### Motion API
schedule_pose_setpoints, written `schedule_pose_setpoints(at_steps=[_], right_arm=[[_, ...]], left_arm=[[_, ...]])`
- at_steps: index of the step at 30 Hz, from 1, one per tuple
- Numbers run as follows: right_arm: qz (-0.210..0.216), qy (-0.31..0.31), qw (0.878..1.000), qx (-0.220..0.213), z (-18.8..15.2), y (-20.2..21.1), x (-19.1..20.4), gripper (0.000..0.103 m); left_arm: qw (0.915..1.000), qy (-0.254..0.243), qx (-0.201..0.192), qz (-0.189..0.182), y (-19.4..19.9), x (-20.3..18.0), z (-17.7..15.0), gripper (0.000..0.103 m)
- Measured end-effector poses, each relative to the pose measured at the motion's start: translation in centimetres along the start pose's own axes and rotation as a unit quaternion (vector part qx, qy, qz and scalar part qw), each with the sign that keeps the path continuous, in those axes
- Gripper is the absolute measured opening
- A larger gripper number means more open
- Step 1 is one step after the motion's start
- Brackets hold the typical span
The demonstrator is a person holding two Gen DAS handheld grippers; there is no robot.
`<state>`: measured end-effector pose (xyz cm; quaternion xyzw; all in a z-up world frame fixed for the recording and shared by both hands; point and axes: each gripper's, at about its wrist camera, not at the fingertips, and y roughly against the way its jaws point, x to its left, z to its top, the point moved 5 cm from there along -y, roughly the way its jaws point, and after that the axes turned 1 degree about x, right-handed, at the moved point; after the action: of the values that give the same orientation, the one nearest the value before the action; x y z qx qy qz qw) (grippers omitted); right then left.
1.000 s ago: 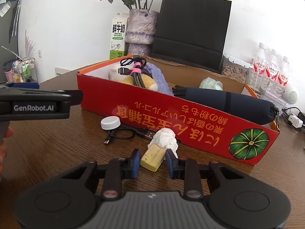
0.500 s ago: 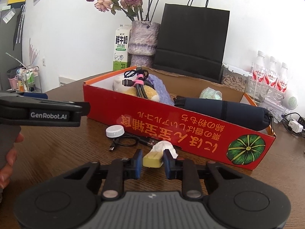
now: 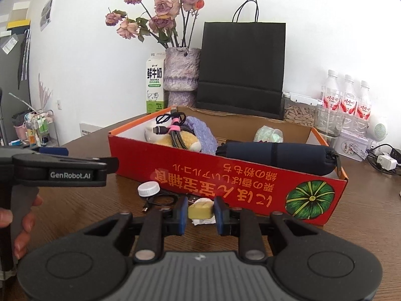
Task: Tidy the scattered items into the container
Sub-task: 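Grasp the white bottle cap with left gripper while right gripper holds the yellow block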
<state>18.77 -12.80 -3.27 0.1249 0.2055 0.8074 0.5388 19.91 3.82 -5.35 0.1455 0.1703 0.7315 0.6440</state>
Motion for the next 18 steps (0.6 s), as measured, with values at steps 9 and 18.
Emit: schedule_pose_setpoints(at_steps=[9, 18], right_arm=[[-0.052, -0.022, 0.998, 0.003, -0.1, 0.1, -3.8, 0.021], [-0.077, -0.020, 0.997, 0.021, -1.0, -0.7, -4.8, 0.021]], left_arm=[[0.9988, -0.015, 0.035, -0.032, -0.8, -2.9, -0.4, 0.103], [0.9960, 0.010, 0.075, -0.048, -3.7, -3.8, 0.1, 0.092]])
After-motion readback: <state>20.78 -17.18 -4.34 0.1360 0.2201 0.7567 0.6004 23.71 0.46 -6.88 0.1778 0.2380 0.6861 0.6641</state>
